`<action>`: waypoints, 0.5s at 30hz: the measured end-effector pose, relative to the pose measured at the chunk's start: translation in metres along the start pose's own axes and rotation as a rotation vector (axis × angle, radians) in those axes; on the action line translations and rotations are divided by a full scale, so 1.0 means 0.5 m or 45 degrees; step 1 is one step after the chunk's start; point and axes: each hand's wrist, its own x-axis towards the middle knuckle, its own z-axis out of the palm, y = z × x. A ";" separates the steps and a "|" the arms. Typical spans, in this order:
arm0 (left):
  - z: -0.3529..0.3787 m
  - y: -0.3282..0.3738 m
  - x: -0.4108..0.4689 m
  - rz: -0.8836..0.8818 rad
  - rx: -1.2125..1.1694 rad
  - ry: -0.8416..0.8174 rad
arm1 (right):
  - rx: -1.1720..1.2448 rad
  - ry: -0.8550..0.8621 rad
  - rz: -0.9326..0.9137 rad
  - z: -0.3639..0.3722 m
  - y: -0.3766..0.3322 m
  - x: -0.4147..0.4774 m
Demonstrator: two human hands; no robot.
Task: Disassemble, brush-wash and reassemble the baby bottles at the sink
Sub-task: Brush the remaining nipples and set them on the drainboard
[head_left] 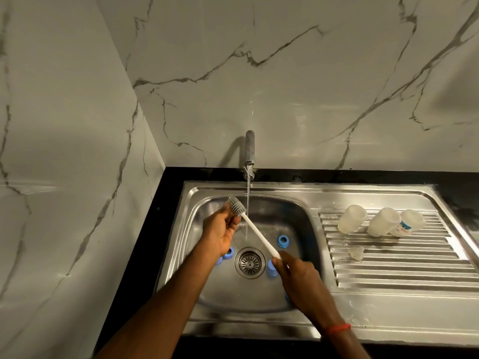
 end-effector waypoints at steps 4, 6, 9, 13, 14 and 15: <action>0.011 -0.021 -0.005 0.002 0.133 -0.042 | -0.028 0.105 -0.034 0.001 -0.023 0.037; 0.014 -0.018 -0.005 -0.020 0.169 -0.042 | -0.020 0.109 -0.054 -0.003 -0.023 0.046; 0.011 -0.003 0.003 -0.038 0.234 -0.005 | -0.001 0.082 -0.072 -0.004 -0.008 0.034; -0.006 0.012 0.015 -0.077 0.277 0.091 | 0.160 -0.038 -0.010 0.003 0.027 0.011; -0.011 0.016 0.019 -0.078 0.258 0.113 | 0.172 -0.021 0.010 0.003 0.036 0.010; -0.017 0.020 0.025 -0.066 0.222 0.135 | 0.172 0.006 0.026 -0.002 0.039 0.010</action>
